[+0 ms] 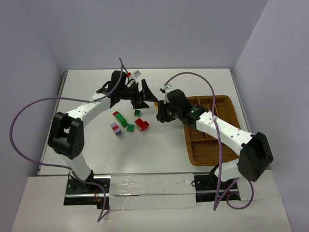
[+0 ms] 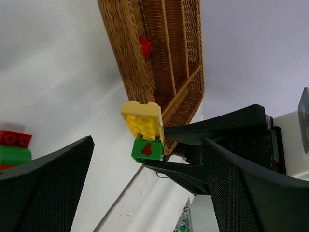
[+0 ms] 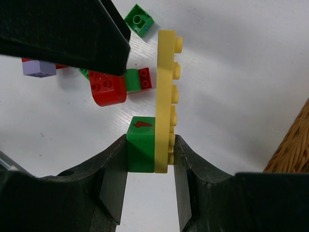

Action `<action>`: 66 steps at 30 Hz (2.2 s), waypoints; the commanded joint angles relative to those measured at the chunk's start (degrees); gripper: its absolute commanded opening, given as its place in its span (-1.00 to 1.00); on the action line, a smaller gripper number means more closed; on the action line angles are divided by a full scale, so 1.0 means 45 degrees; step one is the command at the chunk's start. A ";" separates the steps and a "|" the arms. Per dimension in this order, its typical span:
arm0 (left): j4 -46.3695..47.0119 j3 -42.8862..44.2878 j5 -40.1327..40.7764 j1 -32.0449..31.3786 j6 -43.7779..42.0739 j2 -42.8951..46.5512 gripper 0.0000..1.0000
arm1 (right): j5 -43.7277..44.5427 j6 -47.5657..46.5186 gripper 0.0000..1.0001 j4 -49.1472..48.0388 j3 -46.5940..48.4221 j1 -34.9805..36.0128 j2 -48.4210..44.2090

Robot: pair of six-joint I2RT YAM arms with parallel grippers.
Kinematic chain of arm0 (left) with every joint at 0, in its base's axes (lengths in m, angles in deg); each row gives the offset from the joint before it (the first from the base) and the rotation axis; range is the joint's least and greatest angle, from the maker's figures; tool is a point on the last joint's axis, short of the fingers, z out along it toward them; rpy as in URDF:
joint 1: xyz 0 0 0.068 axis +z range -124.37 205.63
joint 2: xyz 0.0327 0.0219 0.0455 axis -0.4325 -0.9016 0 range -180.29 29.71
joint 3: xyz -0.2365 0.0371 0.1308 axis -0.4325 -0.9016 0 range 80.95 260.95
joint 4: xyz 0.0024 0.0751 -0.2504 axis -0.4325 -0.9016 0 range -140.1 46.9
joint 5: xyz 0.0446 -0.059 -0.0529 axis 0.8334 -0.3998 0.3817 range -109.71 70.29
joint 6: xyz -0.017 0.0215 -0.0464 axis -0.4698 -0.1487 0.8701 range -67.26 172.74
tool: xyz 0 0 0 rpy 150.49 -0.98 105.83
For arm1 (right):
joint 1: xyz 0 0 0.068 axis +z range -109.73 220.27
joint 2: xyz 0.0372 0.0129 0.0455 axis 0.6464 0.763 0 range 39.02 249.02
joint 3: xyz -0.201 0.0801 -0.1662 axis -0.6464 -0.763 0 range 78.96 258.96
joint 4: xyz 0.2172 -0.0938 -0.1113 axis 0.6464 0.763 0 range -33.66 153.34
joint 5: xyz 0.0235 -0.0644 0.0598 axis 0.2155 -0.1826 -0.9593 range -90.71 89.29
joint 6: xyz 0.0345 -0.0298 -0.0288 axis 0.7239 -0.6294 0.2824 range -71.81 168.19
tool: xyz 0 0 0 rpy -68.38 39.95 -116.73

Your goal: Sort the legos into containers by color

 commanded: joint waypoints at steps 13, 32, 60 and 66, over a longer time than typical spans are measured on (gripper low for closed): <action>0.1576 0.0080 -0.0211 -0.0709 0.0981 -0.0634 0.56 | -0.0189 -0.0242 -0.84 -0.0517 0.0303 0.0206 -0.0429; 0.1572 0.0282 -0.0142 -0.0709 0.1022 -0.0898 -0.77 | -0.0254 -0.0256 -0.83 -0.0441 0.0380 0.0276 -0.0612; -0.3055 0.0424 0.7639 0.0424 0.3355 0.1195 -1.00 | 0.1523 0.3421 0.71 -0.1146 0.0518 0.0472 -0.1470; 0.0978 -0.1350 0.6627 0.0424 0.2583 0.2137 -1.00 | -0.0379 0.7603 0.81 -0.2269 -0.0172 -0.0114 -0.1750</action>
